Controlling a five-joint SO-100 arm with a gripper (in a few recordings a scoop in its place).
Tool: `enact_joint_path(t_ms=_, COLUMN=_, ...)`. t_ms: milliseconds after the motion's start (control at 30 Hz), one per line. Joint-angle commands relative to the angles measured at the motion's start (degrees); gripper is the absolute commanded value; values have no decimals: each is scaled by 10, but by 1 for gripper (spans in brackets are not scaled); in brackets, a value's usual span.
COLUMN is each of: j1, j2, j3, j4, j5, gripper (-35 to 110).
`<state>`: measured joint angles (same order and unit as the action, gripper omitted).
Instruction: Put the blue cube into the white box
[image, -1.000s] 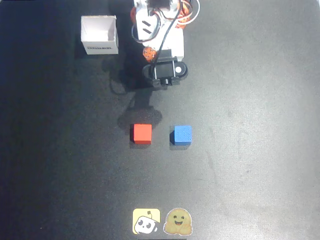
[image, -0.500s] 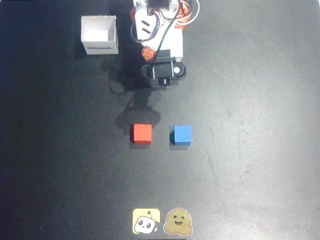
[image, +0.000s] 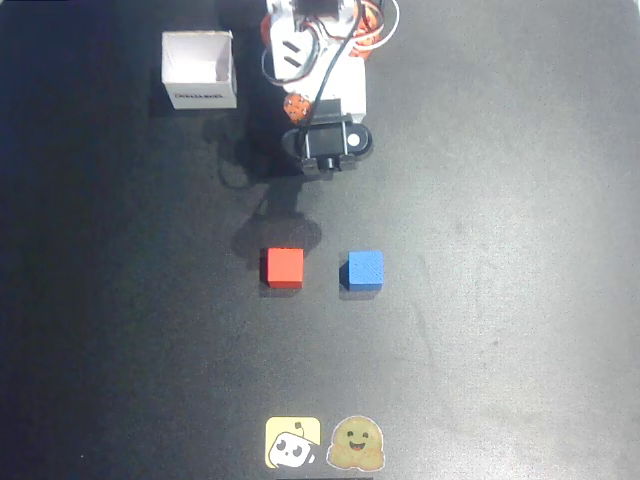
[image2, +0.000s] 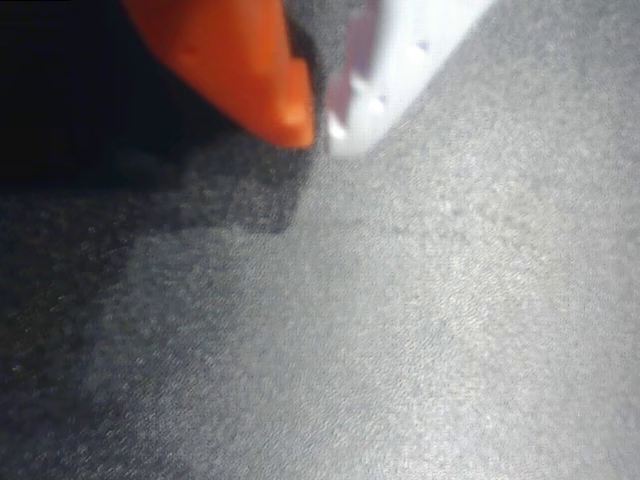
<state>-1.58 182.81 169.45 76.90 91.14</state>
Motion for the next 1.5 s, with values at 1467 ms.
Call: enact_joint_path(t_ms=1467, j1=-121, j2=-853, j3=-618, j4=-101, j5=48, gripper=31)
